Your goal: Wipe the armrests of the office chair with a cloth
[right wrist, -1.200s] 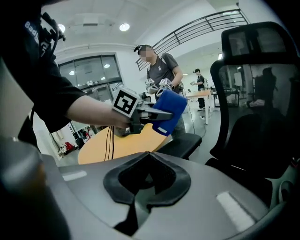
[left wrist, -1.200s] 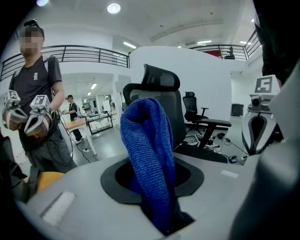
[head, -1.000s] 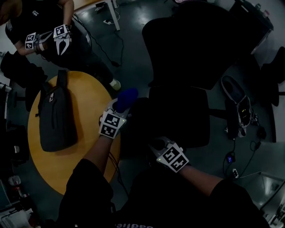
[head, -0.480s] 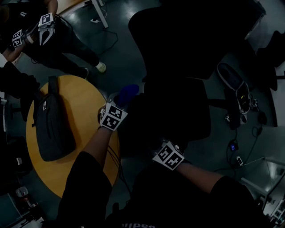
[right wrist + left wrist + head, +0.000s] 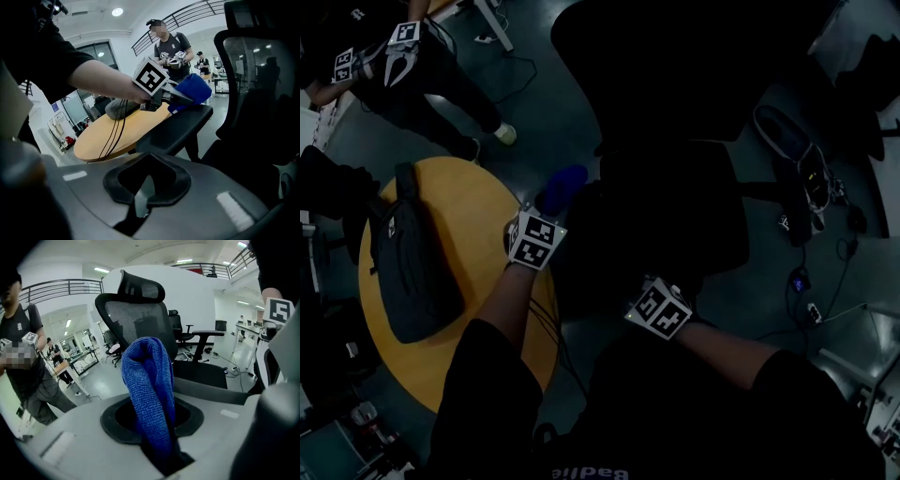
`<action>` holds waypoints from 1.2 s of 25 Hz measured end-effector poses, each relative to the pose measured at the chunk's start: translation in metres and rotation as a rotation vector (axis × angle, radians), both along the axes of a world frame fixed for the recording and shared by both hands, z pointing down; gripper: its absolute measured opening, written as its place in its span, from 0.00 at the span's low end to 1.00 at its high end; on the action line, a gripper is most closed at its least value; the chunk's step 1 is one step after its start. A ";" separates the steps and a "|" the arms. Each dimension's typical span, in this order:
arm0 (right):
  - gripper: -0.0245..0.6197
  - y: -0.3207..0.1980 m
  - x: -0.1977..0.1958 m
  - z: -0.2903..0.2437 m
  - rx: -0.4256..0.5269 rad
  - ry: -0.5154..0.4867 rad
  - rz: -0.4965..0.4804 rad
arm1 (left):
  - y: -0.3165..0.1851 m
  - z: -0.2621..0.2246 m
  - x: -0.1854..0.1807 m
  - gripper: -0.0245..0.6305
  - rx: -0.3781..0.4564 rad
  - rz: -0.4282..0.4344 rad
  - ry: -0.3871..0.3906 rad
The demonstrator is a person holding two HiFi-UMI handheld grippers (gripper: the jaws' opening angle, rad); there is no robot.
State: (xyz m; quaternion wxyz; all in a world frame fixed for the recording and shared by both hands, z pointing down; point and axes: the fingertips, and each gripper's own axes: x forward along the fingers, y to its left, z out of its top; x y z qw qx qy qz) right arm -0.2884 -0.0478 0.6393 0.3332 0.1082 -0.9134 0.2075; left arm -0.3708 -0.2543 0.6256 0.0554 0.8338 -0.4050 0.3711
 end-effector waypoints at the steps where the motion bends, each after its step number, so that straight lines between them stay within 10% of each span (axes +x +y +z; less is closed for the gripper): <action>1: 0.05 0.000 0.001 0.000 0.001 0.001 0.002 | 0.002 0.000 0.001 0.25 0.000 -0.001 -0.001; 30: 0.05 0.000 -0.002 -0.002 -0.004 0.004 0.006 | 0.080 0.001 -0.003 0.24 -0.039 -0.069 -0.022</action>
